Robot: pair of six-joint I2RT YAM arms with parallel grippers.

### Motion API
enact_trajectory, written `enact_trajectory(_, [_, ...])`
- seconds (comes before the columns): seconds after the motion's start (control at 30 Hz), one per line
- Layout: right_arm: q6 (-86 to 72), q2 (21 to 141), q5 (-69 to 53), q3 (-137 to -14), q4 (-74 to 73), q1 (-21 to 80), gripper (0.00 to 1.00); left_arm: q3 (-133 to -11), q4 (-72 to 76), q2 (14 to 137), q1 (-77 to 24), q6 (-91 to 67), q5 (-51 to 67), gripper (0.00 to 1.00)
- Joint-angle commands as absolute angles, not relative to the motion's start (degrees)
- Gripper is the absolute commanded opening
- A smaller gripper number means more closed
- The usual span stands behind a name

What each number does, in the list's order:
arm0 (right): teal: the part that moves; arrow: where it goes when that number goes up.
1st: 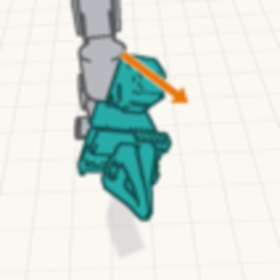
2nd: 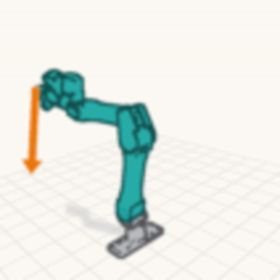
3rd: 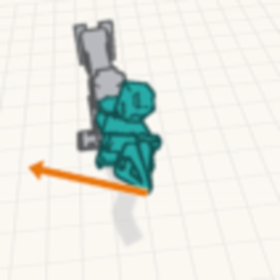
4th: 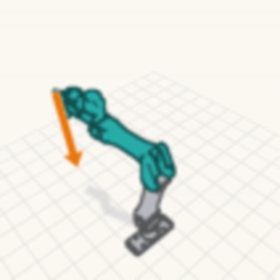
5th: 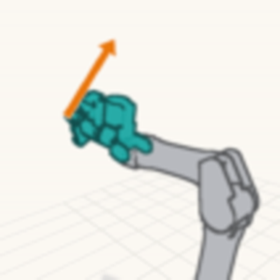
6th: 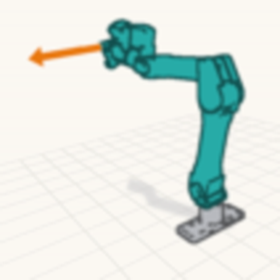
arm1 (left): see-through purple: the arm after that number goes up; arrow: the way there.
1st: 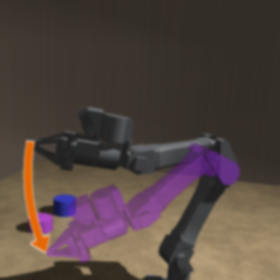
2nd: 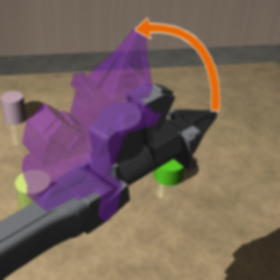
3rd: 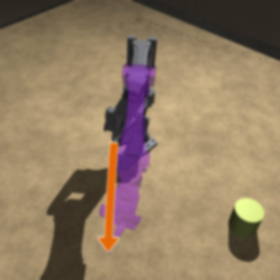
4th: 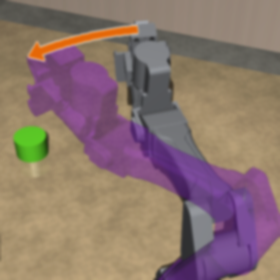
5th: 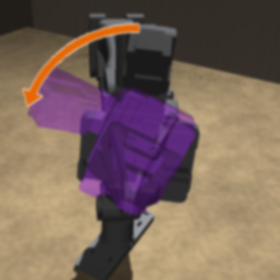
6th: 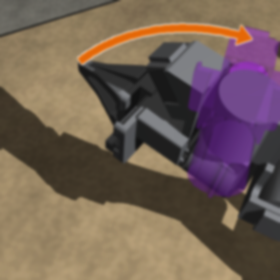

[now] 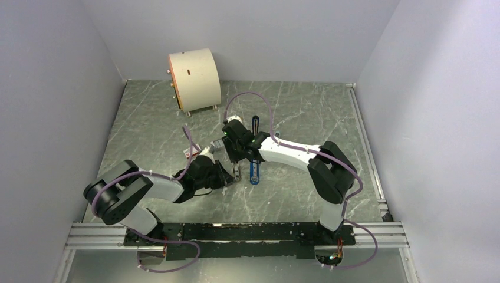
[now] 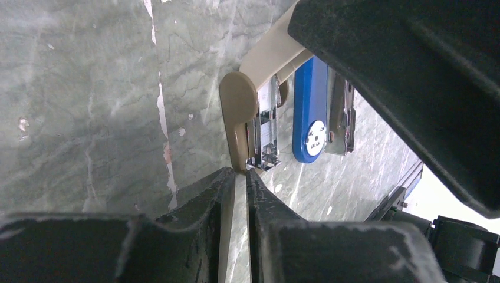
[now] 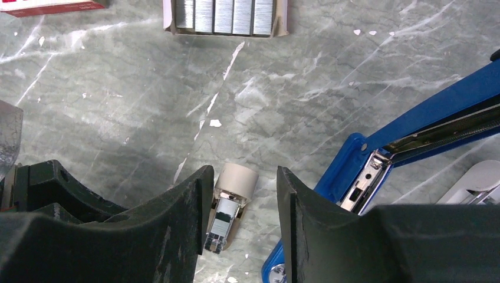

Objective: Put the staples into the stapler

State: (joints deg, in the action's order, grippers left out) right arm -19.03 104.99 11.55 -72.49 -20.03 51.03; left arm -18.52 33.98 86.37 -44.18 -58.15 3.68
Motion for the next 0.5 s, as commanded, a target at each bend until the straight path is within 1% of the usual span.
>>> enact_trajectory(0.0, [-19.27, 104.96, 13.55, -72.44, -19.27, 51.15, 0.48, -18.52, 33.60, 88.20, -43.65, -57.93, 3.69, 0.19])
enact_trajectory(0.2, [-19.80, 105.83, 14.80, -73.02, -18.99, 51.15, 0.49, -18.03, 32.52, 89.69, -43.68, -58.01, 4.29, 0.15])
enact_trajectory(0.3, [-19.99, 106.76, 14.54, -73.25, -18.62, 51.02, 0.45, -17.14, 32.77, 90.20, -43.65, -58.41, 3.93, 0.14])
enact_trajectory(0.47, [-21.08, 108.11, 13.70, -74.41, -20.31, 51.02, 0.34, -16.09, 33.14, 90.67, -43.66, -58.73, 3.86, 0.14])
